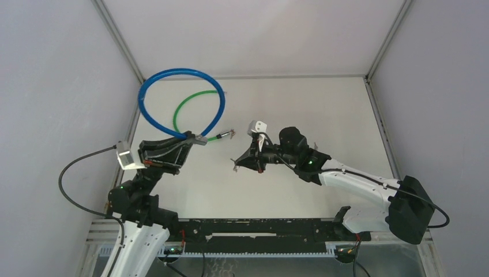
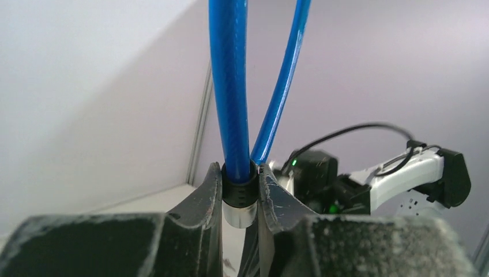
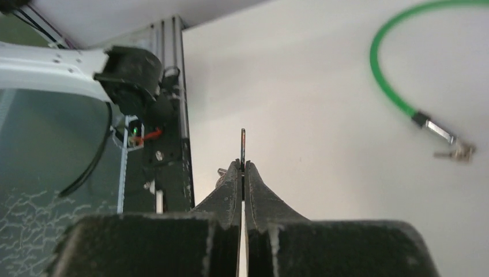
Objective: Lock with the key
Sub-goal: Lock the lock, then place the key at the center of the board.
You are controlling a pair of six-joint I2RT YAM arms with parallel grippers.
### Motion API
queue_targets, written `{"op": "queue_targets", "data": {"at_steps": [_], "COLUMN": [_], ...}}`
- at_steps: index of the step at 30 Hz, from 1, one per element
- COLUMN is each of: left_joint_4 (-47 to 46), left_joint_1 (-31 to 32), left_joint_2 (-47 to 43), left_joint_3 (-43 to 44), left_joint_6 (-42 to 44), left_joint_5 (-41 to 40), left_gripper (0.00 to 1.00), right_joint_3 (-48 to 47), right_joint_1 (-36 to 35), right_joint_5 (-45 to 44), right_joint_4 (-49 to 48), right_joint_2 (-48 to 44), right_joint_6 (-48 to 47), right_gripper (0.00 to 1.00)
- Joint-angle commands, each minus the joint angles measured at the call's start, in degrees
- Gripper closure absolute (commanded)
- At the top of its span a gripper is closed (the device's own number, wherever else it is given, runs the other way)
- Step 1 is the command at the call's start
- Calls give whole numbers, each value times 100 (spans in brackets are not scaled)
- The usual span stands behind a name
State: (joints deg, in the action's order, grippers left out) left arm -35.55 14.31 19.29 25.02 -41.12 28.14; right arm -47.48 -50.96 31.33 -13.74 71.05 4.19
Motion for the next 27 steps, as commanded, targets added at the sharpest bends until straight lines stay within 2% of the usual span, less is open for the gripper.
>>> {"op": "queue_targets", "data": {"at_steps": [1, 7, 9, 13, 21, 27], "left_joint_4": [-744, -625, -531, -365, -39, 220], "left_joint_1": [-40, -48, -50, -45, -51, -46], "left_joint_2": [-109, -192, -234, -282, -332, -309], "left_joint_3": [436, 350, 317, 247, 173, 109], "left_joint_6": [-26, -45, -45, -115, -228, -280], "left_joint_5": [-193, -163, -171, -185, -228, -260], "left_gripper": [100, 100, 100, 100, 100, 100], "right_joint_3": [143, 578, 718, 1035, 1498, 1733], "right_joint_1": [158, 1322, 1595, 2024, 2204, 2239], "right_joint_5": [-228, -770, -1109, -1181, -1272, -1367], "right_joint_4": [218, 700, 1003, 1312, 1307, 1093], "right_joint_2": [-288, -159, -36, 289, 859, 1042], "right_joint_6": [156, 1827, 2234, 2907, 3793, 4038], "right_gripper": [100, 100, 100, 100, 100, 100]}}
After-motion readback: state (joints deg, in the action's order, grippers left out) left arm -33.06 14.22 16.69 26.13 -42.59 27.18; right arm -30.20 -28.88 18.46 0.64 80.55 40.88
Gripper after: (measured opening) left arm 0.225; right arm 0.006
